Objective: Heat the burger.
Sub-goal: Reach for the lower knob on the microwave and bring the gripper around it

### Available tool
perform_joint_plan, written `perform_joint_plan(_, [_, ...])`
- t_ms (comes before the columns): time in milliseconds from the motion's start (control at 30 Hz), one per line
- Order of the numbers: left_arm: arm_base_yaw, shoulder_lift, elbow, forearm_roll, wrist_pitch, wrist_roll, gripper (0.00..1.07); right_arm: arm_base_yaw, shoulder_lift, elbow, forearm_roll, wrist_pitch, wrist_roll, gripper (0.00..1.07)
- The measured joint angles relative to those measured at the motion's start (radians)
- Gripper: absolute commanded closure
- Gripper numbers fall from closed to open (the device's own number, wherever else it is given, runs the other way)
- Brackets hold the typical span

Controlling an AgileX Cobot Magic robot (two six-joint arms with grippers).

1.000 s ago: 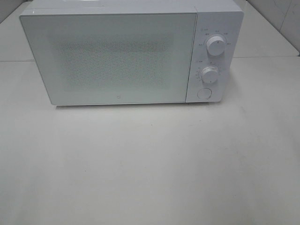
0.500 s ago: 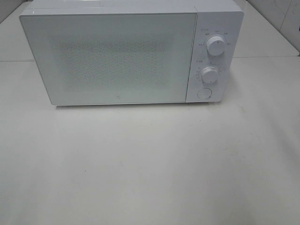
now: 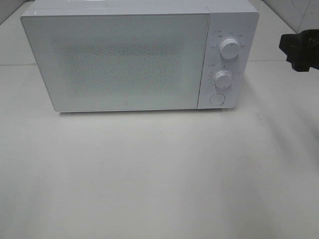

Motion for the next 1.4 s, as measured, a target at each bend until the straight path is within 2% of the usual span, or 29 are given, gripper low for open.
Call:
perform_joint_plan(267, [0.0,0.0,0.0,0.0,0.0,0.0,0.06,0.01,0.122,0.0,0.174,-0.121,-0.16,0.31])
perform_joint_plan(333, [0.0,0.0,0.0,0.0,0.0,0.0,0.06,0.06,0.15,0.0,0.285,-0.162,-0.255,0.31])
perform_joint_plan(367, [0.0,0.0,0.0,0.0,0.0,0.0,0.06,0.06,0.15,0.0,0.285,-0.162,-0.255,0.31])
perform_joint_plan(433, [0.0,0.0,0.0,0.0,0.0,0.0,0.06,0.147,0.184,0.0,0.451,-0.225,-0.395,0.31])
perform_joint_plan(533, [0.0,0.0,0.0,0.0,0.0,0.0,0.06,0.172,0.194,0.0,0.498,-0.247,-0.426,0.31])
perform_joint_plan(567, [0.0,0.0,0.0,0.0,0.0,0.0,0.06,0.215,0.213,0.001,0.573,-0.299,-0.476,0.31])
perform_joint_plan(633, [0.0,0.0,0.0,0.0,0.0,0.0,0.06,0.239,0.224,0.001,0.609,-0.327,-0.495,0.31])
perform_joint_plan(667, [0.0,0.0,0.0,0.0,0.0,0.0,0.06,0.284,0.246,0.001,0.67,-0.38,-0.519,0.31])
perform_joint_plan(1167, [0.0,0.0,0.0,0.0,0.0,0.0,0.06,0.521,0.44,0.001,0.833,-0.625,-0.535,0.31])
perform_joint_plan(1400, [0.0,0.0,0.0,0.0,0.0,0.0,0.06,0.532,0.539,0.0,0.871,-0.706,-0.455,0.31])
